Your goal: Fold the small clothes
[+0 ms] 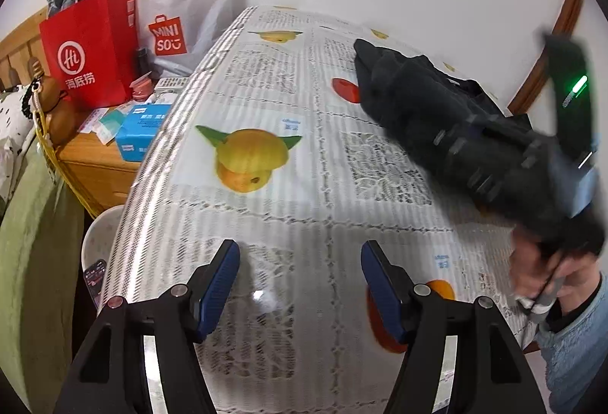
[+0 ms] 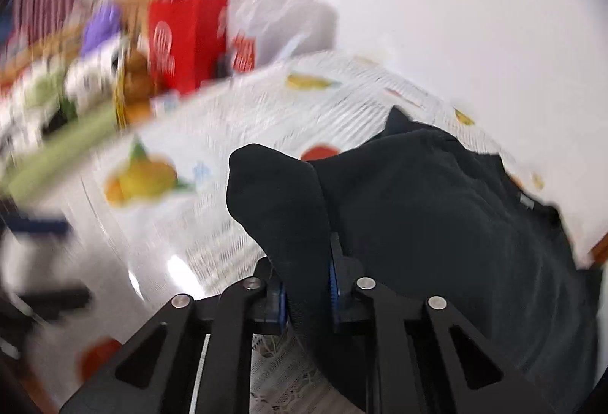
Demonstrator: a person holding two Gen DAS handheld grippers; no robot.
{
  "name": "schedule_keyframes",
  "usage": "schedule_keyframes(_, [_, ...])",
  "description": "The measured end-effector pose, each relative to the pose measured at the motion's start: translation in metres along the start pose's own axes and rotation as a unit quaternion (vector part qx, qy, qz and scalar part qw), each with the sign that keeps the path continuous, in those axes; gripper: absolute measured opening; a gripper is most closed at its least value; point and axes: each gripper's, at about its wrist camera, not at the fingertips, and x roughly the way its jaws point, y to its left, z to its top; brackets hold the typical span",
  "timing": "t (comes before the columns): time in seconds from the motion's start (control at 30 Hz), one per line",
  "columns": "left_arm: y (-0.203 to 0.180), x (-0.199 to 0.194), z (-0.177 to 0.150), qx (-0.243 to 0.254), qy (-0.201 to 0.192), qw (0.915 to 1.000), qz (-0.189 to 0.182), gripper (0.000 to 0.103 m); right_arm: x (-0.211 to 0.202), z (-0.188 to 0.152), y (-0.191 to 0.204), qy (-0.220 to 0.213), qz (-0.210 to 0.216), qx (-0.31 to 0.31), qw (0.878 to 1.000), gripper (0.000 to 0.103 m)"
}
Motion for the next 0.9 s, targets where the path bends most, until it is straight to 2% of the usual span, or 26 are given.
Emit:
schedule_keyframes(0.1, [-0.013,0.0,0.004,0.015,-0.001,0.9999,-0.001,0.064,-0.033,0.009,-0.036,-0.058,-0.009,0.06,0.996,0.014])
schedule_keyframes(0.2, [-0.029,0.003,0.009,0.031,-0.004,0.9995,-0.004,0.064,-0.068,0.002,-0.085,-0.118,-0.024,0.145,0.982,0.014])
schedule_keyframes(0.33, [-0.056,0.009,0.017,0.056,-0.011,0.9977,-0.035,0.064,-0.092,-0.031,-0.139,-0.151,-0.059,0.227,0.96,0.014])
schedule_keyframes(0.47, [-0.103,0.019,0.028,0.099,-0.017,0.992,-0.078,0.064,-0.094,-0.072,-0.176,-0.142,-0.064,0.29,0.944,0.014])
schedule_keyframes(0.67, [-0.169,0.043,0.024,0.154,0.006,0.9778,-0.142,0.064,-0.087,-0.117,-0.208,-0.104,-0.073,0.342,0.931,0.016])
schedule_keyframes(0.77, [-0.199,0.054,0.016,0.18,0.022,0.9708,-0.157,0.064,-0.086,-0.133,-0.22,-0.081,-0.072,0.35,0.931,0.019])
schedule_keyframes(0.9, [-0.23,0.067,0.009,0.203,0.035,0.9656,-0.159,0.064,-0.09,-0.145,-0.228,-0.063,-0.072,0.329,0.94,0.027])
